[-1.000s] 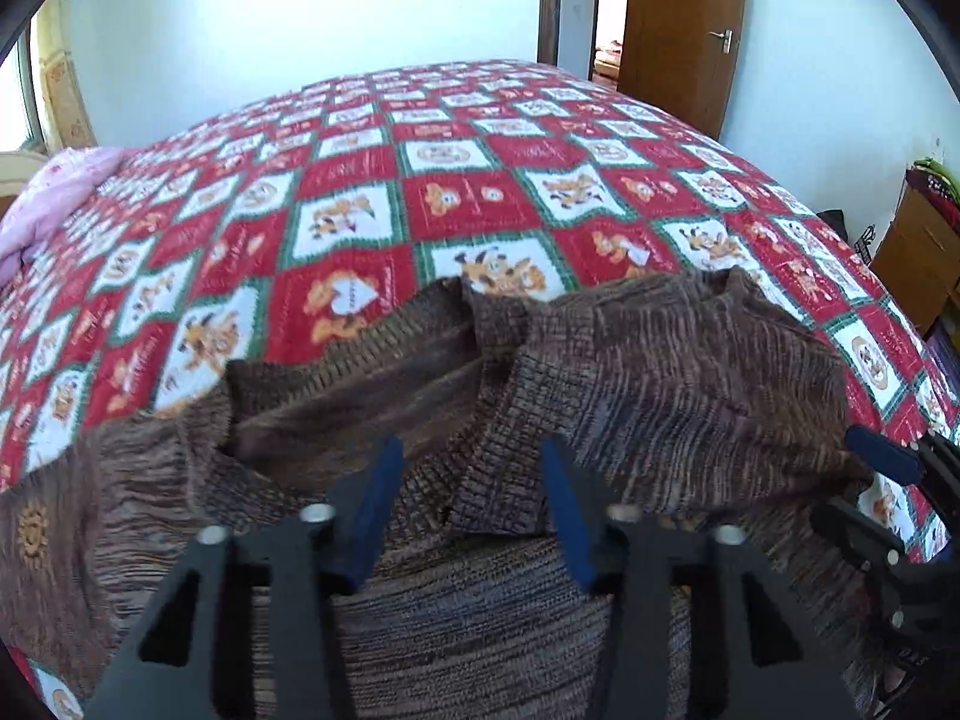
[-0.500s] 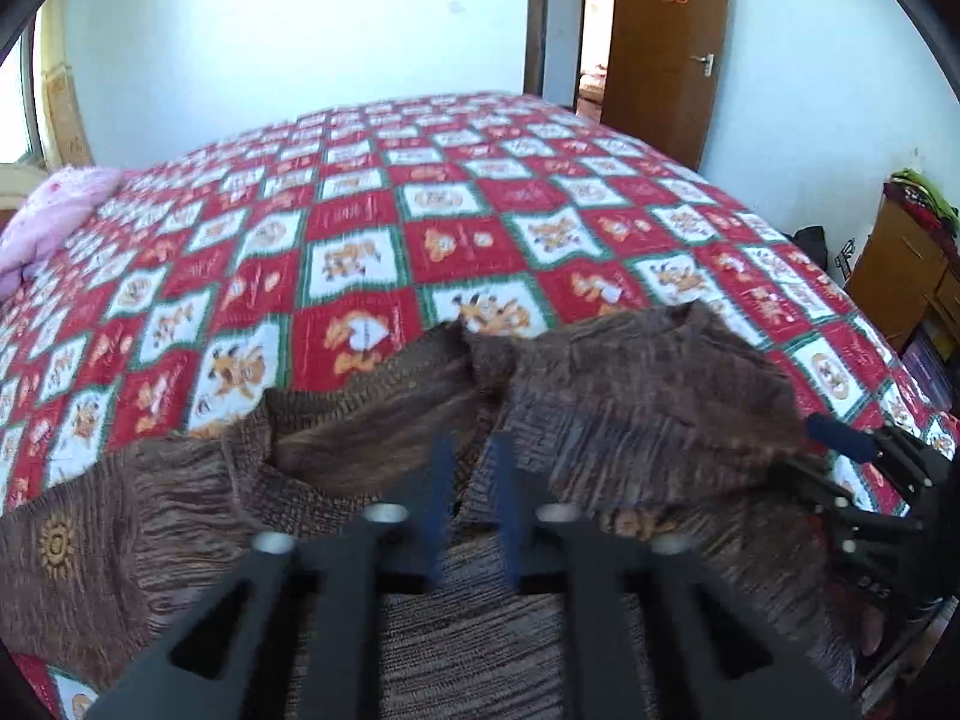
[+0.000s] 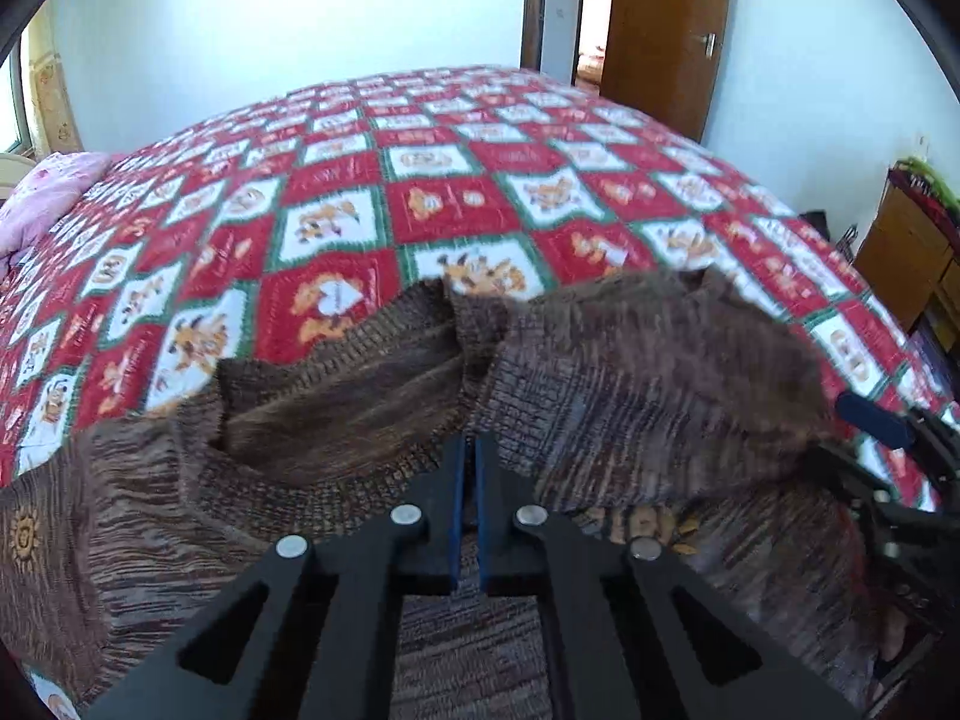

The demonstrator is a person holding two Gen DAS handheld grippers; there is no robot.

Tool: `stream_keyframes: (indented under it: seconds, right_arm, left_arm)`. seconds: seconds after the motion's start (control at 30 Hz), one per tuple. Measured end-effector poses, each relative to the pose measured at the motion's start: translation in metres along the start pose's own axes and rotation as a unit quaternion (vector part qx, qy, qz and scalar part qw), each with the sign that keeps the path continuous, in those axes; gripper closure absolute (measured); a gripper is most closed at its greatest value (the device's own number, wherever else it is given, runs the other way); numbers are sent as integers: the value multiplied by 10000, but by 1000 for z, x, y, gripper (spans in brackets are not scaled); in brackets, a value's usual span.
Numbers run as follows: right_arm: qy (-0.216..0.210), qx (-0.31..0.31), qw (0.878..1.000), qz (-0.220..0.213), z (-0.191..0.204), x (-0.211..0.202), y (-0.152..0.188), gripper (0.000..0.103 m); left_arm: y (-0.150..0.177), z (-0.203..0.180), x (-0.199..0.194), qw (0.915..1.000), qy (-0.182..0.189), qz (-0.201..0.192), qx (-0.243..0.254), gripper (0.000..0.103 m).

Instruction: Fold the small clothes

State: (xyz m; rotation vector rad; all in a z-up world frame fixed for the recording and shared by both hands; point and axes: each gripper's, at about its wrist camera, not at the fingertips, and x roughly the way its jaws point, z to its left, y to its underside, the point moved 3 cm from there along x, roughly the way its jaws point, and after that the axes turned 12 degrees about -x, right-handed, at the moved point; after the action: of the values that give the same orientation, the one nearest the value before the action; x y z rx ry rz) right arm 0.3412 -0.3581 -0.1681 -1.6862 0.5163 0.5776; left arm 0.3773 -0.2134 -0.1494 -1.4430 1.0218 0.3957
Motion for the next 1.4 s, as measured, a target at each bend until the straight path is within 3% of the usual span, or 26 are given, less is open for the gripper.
stream_keyframes:
  seconds: [0.23,0.3,0.33,0.4,0.47,0.57,0.6,0.7,0.73,0.77,0.8,1.23,1.33,1.4]
  right_arm:
    - [131,-35,9999,-94,0,-5,-1,49]
    - [101,48,9998,-136,-2,-7,-1,49]
    - [68,80,9998,-145,-2,-7,-2,49]
    - [68,78,9998,-146,-1,-8,-2,49]
    - [88,20,9998,-149,2,-8,-2,49]
    - [90,-38,9998,-157,4,-8,-2,49]
    - [85,-41,9998,-152,3,-8,-2,49]
    - [61,-44,9999,-116,2,-6,-2,49]
    - [59,-51,9999,-114,3,-5,-2,49]
    - [58,-61,9999,-116,3,-5,-2,49]
    - [57,-70,9999,-113,3,-5,-2,49]
    - [171,-67,9996,-196,2,-9,-2,49]
    - [119,-26,9997,-215,2,-9,-2,49]
    - [119,-51,9997,-208,4,-9,-2,49]
  left_arm:
    - [-2,0,-46,9984,524,-165,-114,100]
    - [2,-5,-50,9986,462,-238,73,99]
    - [4,-7,-48,9990,251,-320,204,96]
    - [4,-6,-38,9992,45,-312,259,85]
    - [3,-3,-25,9996,66,-203,201,58]
    - [-1,-1,-9,9998,136,-120,51,44]
    - [-3,0,-3,9999,90,-61,-5,44]
    - [-3,1,9,9999,77,24,-84,46]
    - [-2,0,11,9999,102,28,-56,64]
    - [-1,-1,14,9999,93,66,7,96]
    - [1,-2,16,9999,92,124,32,102]
    - [11,7,-25,9989,473,-3,-75,101]
    - [10,7,-27,9991,375,-174,12,100]
    - [3,10,-26,9993,234,-270,-69,93]
